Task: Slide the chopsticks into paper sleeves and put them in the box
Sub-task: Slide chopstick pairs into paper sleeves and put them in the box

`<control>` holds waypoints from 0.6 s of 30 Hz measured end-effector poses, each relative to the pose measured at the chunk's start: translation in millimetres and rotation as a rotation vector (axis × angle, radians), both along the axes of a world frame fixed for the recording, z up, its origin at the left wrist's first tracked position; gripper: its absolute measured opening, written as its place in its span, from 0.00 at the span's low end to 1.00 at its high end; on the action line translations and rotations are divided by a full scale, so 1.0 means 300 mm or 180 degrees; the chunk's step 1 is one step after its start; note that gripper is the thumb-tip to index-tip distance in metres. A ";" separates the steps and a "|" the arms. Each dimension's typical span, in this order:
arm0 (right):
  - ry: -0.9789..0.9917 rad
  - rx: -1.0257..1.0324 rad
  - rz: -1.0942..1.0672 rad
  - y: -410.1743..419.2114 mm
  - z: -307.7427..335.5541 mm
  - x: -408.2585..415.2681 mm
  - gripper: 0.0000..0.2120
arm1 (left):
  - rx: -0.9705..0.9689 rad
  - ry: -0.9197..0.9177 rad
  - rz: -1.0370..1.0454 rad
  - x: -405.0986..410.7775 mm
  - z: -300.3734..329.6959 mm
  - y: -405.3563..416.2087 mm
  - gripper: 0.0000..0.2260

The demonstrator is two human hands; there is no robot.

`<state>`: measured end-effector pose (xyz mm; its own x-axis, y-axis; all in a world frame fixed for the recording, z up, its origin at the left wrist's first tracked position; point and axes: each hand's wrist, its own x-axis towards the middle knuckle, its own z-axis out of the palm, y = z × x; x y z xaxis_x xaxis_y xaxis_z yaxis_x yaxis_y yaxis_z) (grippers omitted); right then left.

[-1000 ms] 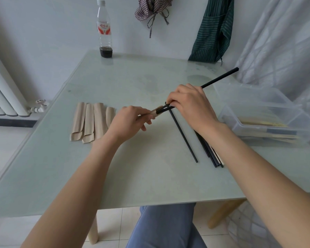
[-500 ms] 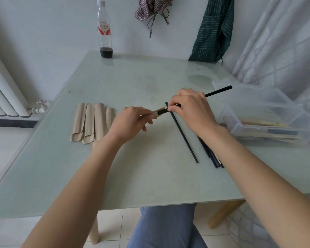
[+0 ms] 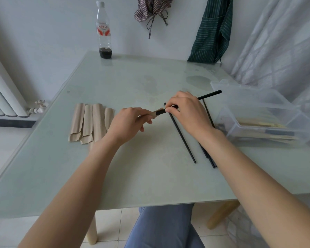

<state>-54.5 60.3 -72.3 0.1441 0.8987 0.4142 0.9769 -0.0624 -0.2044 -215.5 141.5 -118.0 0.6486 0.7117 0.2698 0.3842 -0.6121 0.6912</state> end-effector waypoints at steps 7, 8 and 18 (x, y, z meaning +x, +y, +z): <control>-0.0008 0.0088 -0.0119 0.000 0.009 0.013 0.06 | 0.0055 0.0004 0.0074 0.007 0.003 0.003 0.08; 0.0022 0.0069 -0.0047 0.005 0.003 0.004 0.06 | 0.0054 0.0016 0.0089 0.007 0.003 0.003 0.08; 0.0032 0.0093 -0.0080 0.000 0.003 0.030 0.06 | 0.0120 0.0146 0.0100 0.015 0.008 -0.001 0.09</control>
